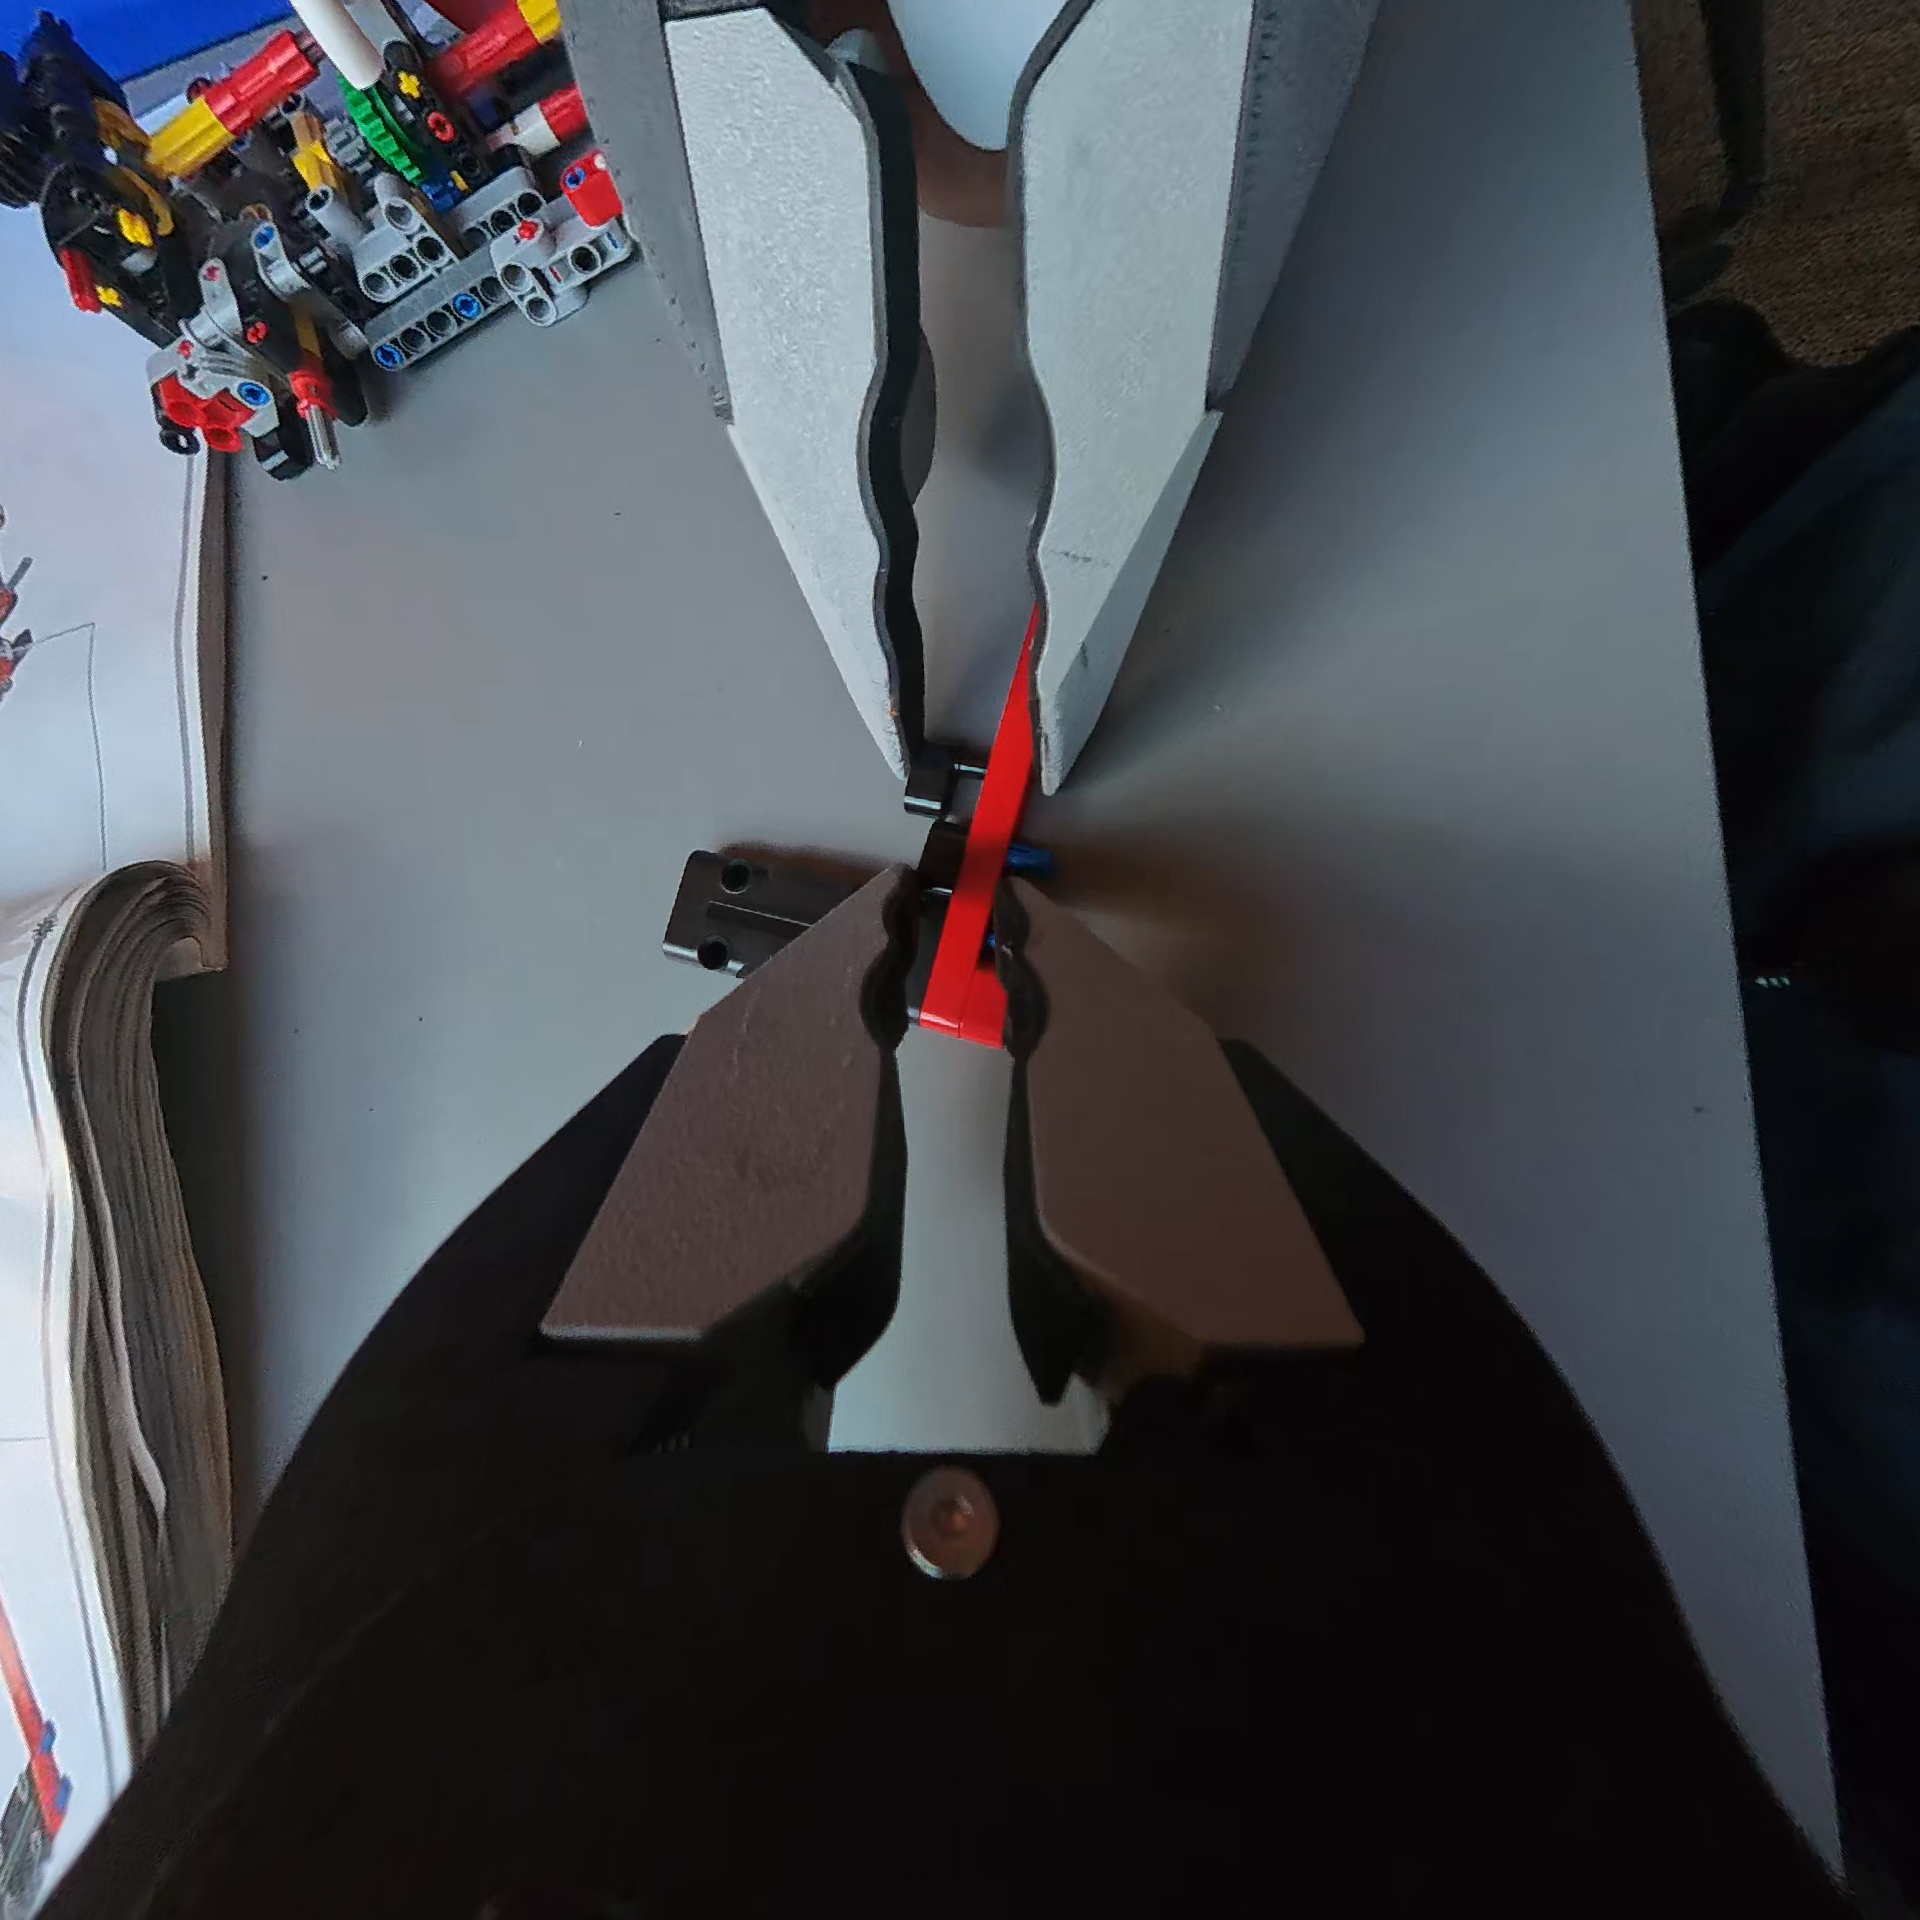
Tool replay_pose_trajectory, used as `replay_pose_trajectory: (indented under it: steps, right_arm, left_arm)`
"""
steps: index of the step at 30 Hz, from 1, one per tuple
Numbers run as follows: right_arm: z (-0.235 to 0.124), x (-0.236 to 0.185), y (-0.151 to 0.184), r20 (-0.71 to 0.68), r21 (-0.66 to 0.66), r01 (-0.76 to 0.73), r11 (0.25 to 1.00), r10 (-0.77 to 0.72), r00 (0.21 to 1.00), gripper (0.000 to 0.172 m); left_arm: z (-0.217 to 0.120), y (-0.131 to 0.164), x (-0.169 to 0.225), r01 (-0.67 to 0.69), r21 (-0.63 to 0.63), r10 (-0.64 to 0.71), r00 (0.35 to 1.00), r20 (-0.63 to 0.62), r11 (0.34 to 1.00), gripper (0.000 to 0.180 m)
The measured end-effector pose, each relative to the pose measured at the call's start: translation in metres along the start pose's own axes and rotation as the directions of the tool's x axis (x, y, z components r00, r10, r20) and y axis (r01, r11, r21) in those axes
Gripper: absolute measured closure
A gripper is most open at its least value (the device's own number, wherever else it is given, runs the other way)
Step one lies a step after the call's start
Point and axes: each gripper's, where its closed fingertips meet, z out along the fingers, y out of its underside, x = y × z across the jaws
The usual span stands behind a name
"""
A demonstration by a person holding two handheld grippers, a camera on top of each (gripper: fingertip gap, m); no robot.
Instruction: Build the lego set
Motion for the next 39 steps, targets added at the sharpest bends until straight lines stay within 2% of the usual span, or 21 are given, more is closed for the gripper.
replay_pose_trajectory:
  steps: [14,19,24,28,30,32,33,36,38,39]
  right_arm:
    - [0.0009,-0.0017,-0.0004,-0.067,-0.005,0.033,0.999,-0.033,0.997,0.151]
    - [0.0001,-0.0008,-0.0007,-0.152,-0.014,0.070,0.997,-0.071,0.986,0.152]
    - [0.0011,-0.0026,-0.0016,-0.123,-0.011,0.061,0.998,-0.062,0.991,0.152]
    - [0.0018,-0.0029,-0.0009,-0.086,-0.009,-0.012,1.000,0.011,0.996,0.151]
    - [0.0012,-0.0027,-0.0010,-0.008,-0.002,-0.140,0.990,0.140,0.990,0.151]
    - [0.0004,-0.0016,-0.0029,0.066,0.017,-0.306,0.952,0.304,0.950,0.151]
    - [0.0001,-0.0019,-0.0034,0.069,0.028,-0.318,0.948,0.316,0.946,0.151]
    - [-0.0006,-0.0034,-0.0007,-0.026,0.010,-0.186,0.982,0.187,0.982,0.151]
    - [-0.0017,-0.0026,0.0005,-0.076,-0.005,-0.147,0.989,0.147,0.986,0.151]
    - [-0.0018,-0.0025,0.0012,-0.094,-0.008,-0.147,0.989,0.146,0.985,0.150]
  left_arm:
    - [0.0002,-0.0001,0.0003,0.032,0.040,-0.031,0.999,-0.011,0.999,0.169]
    - [0.0002,0.0000,0.0001,0.063,0.050,-0.064,0.998,0.013,0.997,0.169]
    - [-0.0002,-0.0001,0.0011,0.073,0.061,-0.073,0.997,-0.001,0.995,0.169]
    - [-0.0003,-0.0002,0.0012,0.069,0.071,-0.069,0.998,0.001,0.995,0.169]
    - [-0.0002,-0.0005,0.0015,0.062,0.074,-0.063,0.998,0.007,0.995,0.169]
    - [0.0000,-0.0008,0.0011,0.036,0.084,-0.039,0.999,0.033,0.996,0.168]
    - [-0.0002,-0.0012,0.0014,0.028,0.090,-0.031,0.999,0.040,0.996,0.168]
    - [0.0005,-0.0014,0.0027,0.013,0.090,-0.017,0.999,0.045,0.996,0.168]
    - [0.0011,-0.0023,0.0023,-0.004,0.086,-0.002,0.997,0.071,0.996,0.168]
    - [0.0010,-0.0012,0.0003,-0.023,0.078,0.015,0.995,0.103,0.997,0.175]
